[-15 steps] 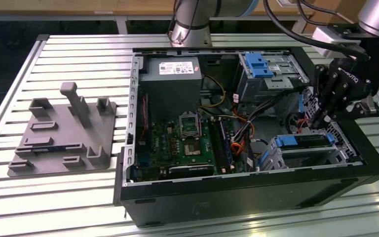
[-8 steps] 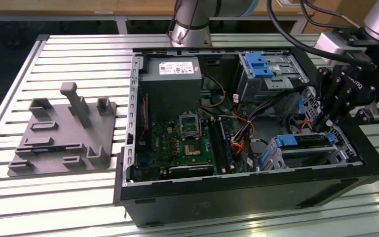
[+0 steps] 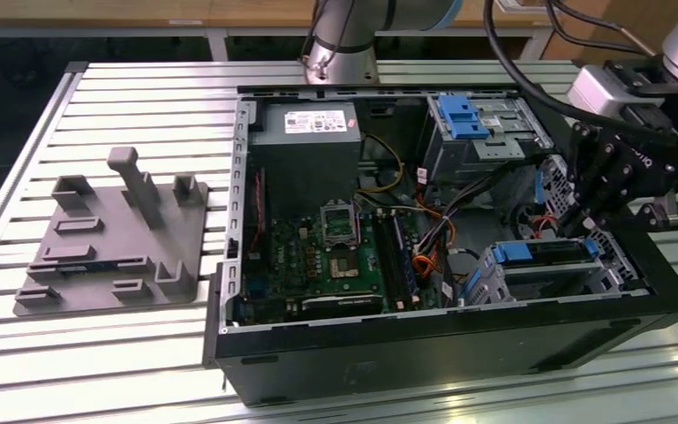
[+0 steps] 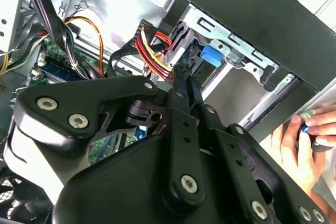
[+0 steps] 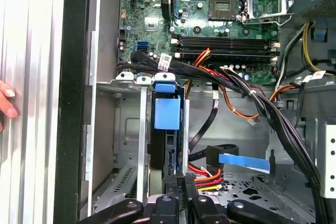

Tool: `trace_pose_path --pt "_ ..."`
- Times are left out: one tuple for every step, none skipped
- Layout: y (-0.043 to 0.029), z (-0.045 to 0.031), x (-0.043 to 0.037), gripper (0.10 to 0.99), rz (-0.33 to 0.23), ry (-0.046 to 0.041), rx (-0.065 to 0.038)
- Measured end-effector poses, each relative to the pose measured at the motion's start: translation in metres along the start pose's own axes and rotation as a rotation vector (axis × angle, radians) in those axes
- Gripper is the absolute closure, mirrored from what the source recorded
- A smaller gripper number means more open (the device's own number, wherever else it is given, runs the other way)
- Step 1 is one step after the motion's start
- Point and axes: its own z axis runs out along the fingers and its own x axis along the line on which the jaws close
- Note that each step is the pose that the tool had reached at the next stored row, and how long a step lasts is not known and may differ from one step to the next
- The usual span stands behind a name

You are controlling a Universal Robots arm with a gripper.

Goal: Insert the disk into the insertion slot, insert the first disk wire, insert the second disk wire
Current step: 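Insert the first disk wire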

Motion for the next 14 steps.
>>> trace_pose_path --pt "0.0 0.0001 0.0012 0.922 0.0 -0.0069 0.0" --pt "0.0 0.0002 0.0016 0.922 -0.001 -0.0125 0.0" --pt "0.0 0.0002 0.0019 0.922 -0.002 -0.0172 0.0" --pt "0.0 0.0002 0.0022 0.922 -0.002 -0.0191 0.0" --pt "0.0 0.0002 0.0024 0.922 -0.002 -0.0192 0.0" --pt "0.0 0.0002 0.0024 0.922 -0.002 -0.0192 0.0" --pt "0.0 0.0002 0.0024 0.922 -0.002 -0.0192 0.0" --pt "0.0 0.0002 0.0024 0.922 -0.002 -0.0192 0.0" --pt "0.0 0.0002 0.0024 0.922 -0.002 -0.0187 0.0" --pt "0.0 0.0003 0.0024 0.922 -0.002 -0.0177 0.0" --pt "-0.0004 0.0003 0.0025 0.922 -0.002 -0.0155 0.0" --pt "-0.001 0.0001 0.0025 0.922 -0.002 -0.0132 0.0" --pt "-0.0015 0.0002 0.0024 0.922 -0.002 -0.0108 0.0" --pt "-0.0015 0.0002 0.0024 0.922 -0.002 -0.006 0.0"
